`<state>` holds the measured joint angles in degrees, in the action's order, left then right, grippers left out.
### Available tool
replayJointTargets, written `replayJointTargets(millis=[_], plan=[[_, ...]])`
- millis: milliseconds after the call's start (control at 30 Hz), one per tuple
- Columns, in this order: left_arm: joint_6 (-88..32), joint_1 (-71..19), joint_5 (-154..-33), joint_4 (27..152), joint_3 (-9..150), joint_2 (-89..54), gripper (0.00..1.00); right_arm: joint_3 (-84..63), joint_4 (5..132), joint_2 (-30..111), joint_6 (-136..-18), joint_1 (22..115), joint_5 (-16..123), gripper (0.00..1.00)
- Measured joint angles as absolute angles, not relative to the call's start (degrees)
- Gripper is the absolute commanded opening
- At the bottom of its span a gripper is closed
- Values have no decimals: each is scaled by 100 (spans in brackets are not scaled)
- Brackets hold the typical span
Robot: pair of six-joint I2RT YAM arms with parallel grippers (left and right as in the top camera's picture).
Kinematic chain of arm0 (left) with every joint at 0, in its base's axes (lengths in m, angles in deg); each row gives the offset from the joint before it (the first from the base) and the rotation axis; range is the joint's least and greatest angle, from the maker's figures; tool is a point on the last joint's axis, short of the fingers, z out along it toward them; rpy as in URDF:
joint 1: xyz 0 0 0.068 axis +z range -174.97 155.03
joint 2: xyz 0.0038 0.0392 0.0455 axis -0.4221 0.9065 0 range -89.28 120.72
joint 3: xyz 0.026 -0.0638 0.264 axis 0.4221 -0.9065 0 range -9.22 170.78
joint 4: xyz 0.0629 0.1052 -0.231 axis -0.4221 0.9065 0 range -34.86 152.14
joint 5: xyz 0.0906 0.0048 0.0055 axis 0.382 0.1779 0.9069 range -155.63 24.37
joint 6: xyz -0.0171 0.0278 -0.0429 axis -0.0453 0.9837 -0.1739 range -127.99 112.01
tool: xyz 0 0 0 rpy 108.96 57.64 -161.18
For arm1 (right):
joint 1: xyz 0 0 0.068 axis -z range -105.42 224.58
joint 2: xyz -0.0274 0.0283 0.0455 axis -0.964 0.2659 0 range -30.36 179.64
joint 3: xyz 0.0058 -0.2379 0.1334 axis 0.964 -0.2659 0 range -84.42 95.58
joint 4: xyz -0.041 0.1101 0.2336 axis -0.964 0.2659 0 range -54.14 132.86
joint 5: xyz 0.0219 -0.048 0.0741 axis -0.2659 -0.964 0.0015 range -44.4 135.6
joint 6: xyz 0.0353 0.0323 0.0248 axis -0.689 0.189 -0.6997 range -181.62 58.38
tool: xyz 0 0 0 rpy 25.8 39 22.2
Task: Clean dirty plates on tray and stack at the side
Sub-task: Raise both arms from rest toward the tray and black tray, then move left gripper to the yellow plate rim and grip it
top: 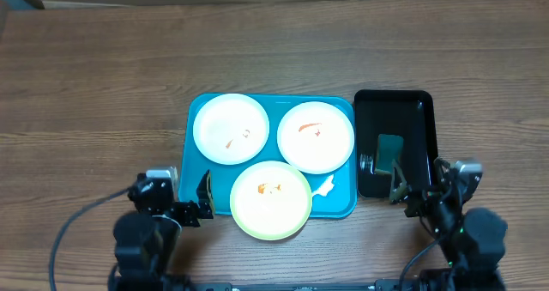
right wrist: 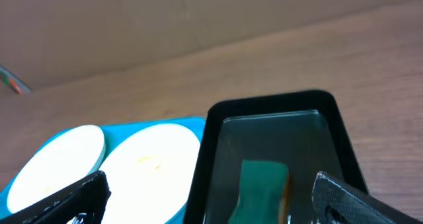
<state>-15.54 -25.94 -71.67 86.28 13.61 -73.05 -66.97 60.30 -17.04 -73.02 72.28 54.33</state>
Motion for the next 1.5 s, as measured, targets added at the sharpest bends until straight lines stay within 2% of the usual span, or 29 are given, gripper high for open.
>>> replayJointTargets(millis=[267,400,733,867,1000,1067,1300,1433,1500], plan=[[-1554,-2594,-7255,10306,3178,-5495,100,-4789,7462,418,-7346,7228,5542,100],[-1554,-2594,-7351,10767,3868,-4671,100,-3945,8076,1531,-7333,7228,5569,100],[-1552,-2594,-8505,11091,4292,-3594,99,-3438,8373,2991,-7313,7228,5676,100],[-1550,-2594,-8588,11237,4292,-3209,86,-3438,8352,3096,-7315,7228,5678,100],[-1508,-2634,-8606,11257,4292,-2776,80,-3438,8336,3100,-7311,7228,5678,100],[-1508,-2736,-8588,11277,4292,-2446,73,-3438,8338,3100,-7313,7228,5680,100],[-1508,-3228,-8396,11167,4292,-1314,66,-3438,8312,3100,-7311,7230,5678,100],[-1506,-3449,-8203,11104,4292,-680,55,-3438,8303,3100,-7309,7228,5680,100],[-1508,-3490,-8105,11097,4292,-387,45,-3438,8303,3100,-7311,7230,5676,100]])
